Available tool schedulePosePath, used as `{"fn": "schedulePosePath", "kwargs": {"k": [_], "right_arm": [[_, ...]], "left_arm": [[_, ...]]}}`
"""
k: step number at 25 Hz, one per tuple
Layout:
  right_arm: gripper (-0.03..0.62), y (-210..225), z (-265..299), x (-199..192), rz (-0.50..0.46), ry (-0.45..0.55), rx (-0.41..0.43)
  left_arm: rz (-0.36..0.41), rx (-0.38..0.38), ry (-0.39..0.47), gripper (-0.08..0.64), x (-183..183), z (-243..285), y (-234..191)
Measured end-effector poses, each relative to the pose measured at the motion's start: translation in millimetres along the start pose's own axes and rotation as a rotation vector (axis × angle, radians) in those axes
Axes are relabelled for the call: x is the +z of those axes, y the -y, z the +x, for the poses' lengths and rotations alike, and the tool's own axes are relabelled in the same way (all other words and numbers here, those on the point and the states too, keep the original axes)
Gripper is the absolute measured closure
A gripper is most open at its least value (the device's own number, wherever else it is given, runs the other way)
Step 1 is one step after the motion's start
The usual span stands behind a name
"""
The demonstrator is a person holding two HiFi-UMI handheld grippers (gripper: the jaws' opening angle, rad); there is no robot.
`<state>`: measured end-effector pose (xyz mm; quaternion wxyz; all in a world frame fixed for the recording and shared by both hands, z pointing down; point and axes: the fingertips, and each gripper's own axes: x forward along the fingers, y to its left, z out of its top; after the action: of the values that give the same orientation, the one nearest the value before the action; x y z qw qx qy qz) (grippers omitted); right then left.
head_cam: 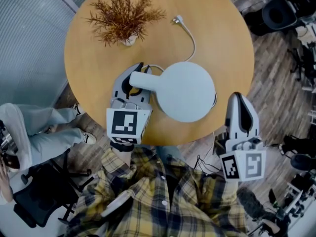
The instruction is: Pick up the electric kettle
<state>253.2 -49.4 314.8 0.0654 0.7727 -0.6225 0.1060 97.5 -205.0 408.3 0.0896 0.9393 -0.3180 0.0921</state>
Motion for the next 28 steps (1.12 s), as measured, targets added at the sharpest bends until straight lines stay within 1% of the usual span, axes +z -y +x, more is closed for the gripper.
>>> {"fn": "schedulePosePath", "kwargs": {"k": [4,10,17,28], "right_arm": [[0.557,-0.6,-1.3,5.4,-0.002,0.01,-0.004],[0.557,-2.3,-3.3,12.8,-0.002,0.023,-0.004],[0.557,-5.1,-5.7,24.2,-0.001,0.048,0.005],[0.557,-25.1,0.7,42.2,-0.027,0.069,0.069]], "left_arm": [[0.002,0.006,0.002,0.502,7.5,-3.4,-5.8],[-0.019,0.012,0.013,0.502,25.9,-10.8,-18.8],[0.005,0.032,0.019,0.502,49.8,-23.3,-30.3],[-0.032,0.078,0.027,0.502,81.8,-55.9,-51.8]]}}
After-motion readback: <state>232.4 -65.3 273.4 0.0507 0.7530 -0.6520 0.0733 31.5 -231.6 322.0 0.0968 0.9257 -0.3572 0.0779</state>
